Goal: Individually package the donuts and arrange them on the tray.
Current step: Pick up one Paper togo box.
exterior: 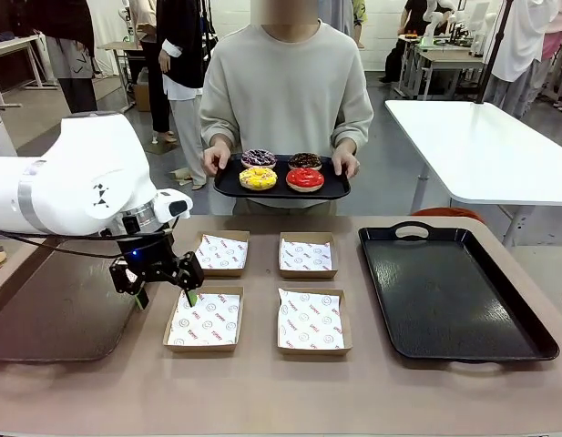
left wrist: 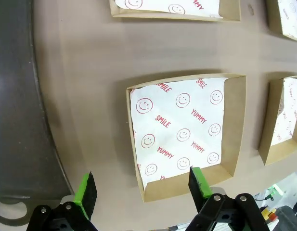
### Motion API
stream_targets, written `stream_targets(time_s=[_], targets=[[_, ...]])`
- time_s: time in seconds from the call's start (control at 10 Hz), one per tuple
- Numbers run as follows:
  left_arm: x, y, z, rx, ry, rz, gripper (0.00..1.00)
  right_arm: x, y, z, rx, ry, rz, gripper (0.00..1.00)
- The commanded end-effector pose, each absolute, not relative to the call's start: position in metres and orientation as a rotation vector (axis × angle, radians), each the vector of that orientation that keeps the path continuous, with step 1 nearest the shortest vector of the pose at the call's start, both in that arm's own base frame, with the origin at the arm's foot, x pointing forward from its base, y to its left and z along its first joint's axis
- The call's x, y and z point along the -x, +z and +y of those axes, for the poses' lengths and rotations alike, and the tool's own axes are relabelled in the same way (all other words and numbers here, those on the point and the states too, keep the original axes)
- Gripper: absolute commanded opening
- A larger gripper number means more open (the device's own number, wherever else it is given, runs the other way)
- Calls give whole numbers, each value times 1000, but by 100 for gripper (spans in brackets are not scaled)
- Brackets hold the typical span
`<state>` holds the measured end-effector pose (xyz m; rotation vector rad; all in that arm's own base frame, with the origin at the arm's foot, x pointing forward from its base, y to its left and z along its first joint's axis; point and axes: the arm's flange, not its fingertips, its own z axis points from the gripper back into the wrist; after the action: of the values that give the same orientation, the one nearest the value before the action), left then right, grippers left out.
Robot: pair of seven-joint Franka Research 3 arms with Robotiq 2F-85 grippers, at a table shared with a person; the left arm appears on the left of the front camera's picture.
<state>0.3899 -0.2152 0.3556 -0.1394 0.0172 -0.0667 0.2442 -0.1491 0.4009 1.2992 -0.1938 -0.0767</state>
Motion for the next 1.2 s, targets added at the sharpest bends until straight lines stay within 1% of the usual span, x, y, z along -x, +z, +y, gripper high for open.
stream_targets(time_s=[0.0, 0.3, 0.4, 0.5, 0.6, 0.7, 0.9, 1.0, 1.1], targets=[[-395, 344, -223, 99, -70, 3, 100, -243, 401, -150, -1312, -76, -198, 100], [-398, 332, -226, 83, -75, 5, 100, -243, 401, -150, -1312, -76, -198, 100], [-398, 329, -227, 75, -79, 7, 94, -243, 401, -150, -1312, -76, -198, 100], [-397, 328, -230, 64, -82, 10, 45, -243, 401, -150, -1312, -76, -198, 100], [-397, 328, -231, 64, -80, 10, 39, -243, 401, -150, -1312, -76, -198, 100], [-398, 327, -232, 64, -78, 12, 0, -243, 401, -150, -1312, -76, -198, 100], [-399, 325, -234, 65, -75, 11, 0, -243, 401, -150, -1312, -76, -198, 100], [-399, 325, -234, 66, -69, 8, 19, -243, 401, -150, -1312, -76, -198, 100], [-400, 325, -235, 69, -64, 9, 9, -243, 401, -150, -1312, -76, -198, 100]])
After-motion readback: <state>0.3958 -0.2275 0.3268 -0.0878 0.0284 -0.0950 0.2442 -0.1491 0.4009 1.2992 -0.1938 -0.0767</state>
